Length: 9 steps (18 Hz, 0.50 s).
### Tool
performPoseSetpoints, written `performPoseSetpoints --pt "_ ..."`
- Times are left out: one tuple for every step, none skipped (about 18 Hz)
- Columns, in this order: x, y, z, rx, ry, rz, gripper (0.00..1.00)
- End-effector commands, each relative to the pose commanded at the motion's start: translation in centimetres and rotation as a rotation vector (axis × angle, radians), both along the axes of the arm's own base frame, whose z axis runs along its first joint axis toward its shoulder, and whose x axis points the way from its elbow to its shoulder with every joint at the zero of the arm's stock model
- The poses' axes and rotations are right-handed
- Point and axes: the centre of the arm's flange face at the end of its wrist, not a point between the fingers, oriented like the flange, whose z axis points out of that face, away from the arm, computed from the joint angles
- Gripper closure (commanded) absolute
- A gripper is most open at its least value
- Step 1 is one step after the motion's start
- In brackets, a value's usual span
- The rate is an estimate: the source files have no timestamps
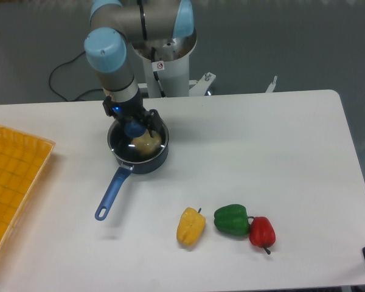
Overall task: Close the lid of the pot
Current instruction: 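Open the gripper and lift it away from the lid knob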
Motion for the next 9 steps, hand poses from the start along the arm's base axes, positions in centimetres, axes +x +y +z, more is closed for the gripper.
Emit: performPoseSetpoints --pt "-1.3 -0.9 0.9 0.016 -0.020 -0.017 0.00" --pt "-2.8 -2.0 1.8 0.030 -0.028 -0.024 0.00" --pt "-4.0 -3.0 2.2 0.034 -0.031 -0.031 0.00" --pt "-5.2 -3.7 2.6 0.036 -0.027 -0.031 0.00" --pt "-6.6 -4.5 2.7 0.034 -0.024 -0.020 0.00" --pt "-8.2 -5.5 2.7 0.034 -0.026 -0.005 0.00" --pt "-10.2 -6.8 2.4 0.031 -0.030 0.017 0.00" --pt "-11.9 -7.9 2.2 0.029 -0.033 0.029 0.00" --pt "-13.9 -9.2 1.9 0.026 -0.038 0.052 0.00"
